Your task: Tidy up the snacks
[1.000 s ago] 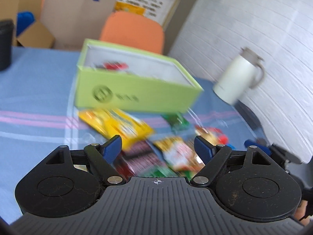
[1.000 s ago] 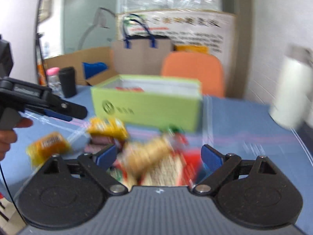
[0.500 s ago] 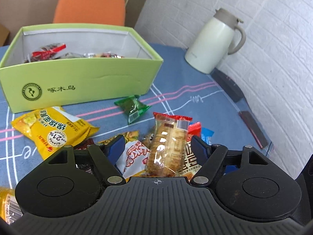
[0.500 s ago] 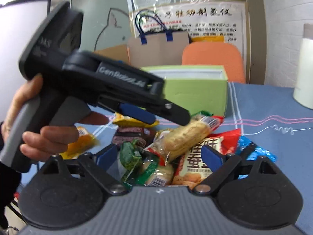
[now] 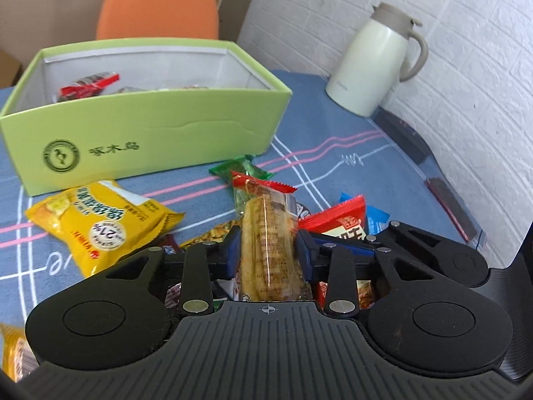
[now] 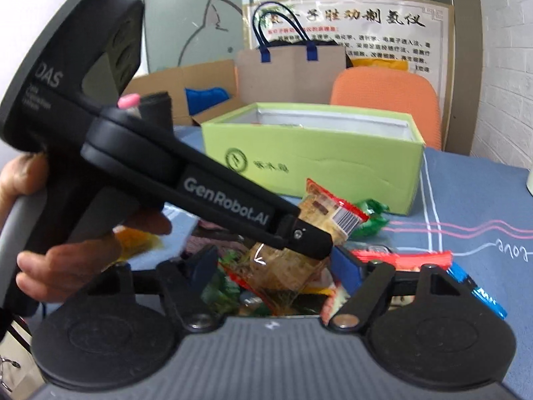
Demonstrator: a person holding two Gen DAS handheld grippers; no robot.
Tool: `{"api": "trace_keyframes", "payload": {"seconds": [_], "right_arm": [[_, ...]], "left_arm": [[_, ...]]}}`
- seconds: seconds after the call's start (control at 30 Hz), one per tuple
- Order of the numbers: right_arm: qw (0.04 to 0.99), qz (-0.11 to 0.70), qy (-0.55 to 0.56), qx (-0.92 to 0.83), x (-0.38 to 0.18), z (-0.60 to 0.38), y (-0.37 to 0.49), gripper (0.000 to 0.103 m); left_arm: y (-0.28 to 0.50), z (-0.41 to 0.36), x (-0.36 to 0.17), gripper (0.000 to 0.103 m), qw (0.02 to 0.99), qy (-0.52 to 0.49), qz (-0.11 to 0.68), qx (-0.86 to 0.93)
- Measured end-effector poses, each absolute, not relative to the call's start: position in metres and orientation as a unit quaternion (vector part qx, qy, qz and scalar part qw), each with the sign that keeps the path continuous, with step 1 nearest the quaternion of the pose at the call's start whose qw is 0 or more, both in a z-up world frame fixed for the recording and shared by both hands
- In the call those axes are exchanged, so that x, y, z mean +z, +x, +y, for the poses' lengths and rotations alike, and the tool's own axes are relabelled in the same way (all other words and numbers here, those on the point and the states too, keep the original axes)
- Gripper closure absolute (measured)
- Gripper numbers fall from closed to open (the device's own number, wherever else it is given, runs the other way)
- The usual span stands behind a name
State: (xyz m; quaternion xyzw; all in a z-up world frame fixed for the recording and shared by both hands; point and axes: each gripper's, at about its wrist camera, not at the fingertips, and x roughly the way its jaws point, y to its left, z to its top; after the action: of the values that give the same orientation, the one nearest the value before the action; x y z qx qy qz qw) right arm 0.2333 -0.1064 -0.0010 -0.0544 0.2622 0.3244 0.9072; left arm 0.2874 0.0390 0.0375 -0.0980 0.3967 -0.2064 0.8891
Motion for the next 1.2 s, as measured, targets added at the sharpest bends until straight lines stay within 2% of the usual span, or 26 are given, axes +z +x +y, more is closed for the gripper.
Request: {"api": "trace_keyframes", "payload": {"seconds": [0.2,0.43,0.57,0.73,0.8,0.87,0.97,1.03,1.13,1.2], "right_arm": [[0.92,0.208,-0.074,0.325,0.034,-0.096,0.254,0.024],[0.92,0.191,-0.101,0.328,0.069,-0.081,0.344,0.023],[0.912,0.21,-0.114,0.333,0.068,-0.07,0.4,0.023],[0.899,0.246,-0.115,0.343,0.047,-0.06,0.444,0.025],[0.896,0.254,-0.112,0.347,0.039,-0.059,0.452,0.027],[0.898,0.254,-0.109,0.343,0.036,-0.062,0.453,0.027],[0.91,0.23,-0.1,0.33,0.049,-0.079,0.438,0.027],[0.918,0.204,-0.099,0.324,0.066,-0.091,0.419,0.023],[0.927,0.169,-0.101,0.321,0.089,-0.105,0.382,0.019],[0.928,0.153,-0.104,0.324,0.099,-0.111,0.353,0.014]], "left_arm": [[0.301,0.053,0.078,0.091,0.906,-0.127,0.355,-0.194],[0.378,0.063,0.119,0.09,0.921,-0.126,0.328,-0.169],[0.432,0.069,0.119,0.091,0.922,-0.122,0.338,-0.144],[0.475,0.076,0.093,0.09,0.916,-0.119,0.363,-0.126],[0.48,0.08,0.081,0.087,0.916,-0.111,0.365,-0.122],[0.479,0.084,0.077,0.071,0.921,-0.104,0.356,-0.118],[0.465,0.094,0.085,0.066,0.932,-0.106,0.33,-0.108],[0.447,0.1,0.097,0.063,0.937,-0.11,0.312,-0.11],[0.412,0.1,0.119,0.05,0.947,-0.112,0.281,-0.109],[0.386,0.096,0.131,0.045,0.951,-0.112,0.266,-0.113]]}}
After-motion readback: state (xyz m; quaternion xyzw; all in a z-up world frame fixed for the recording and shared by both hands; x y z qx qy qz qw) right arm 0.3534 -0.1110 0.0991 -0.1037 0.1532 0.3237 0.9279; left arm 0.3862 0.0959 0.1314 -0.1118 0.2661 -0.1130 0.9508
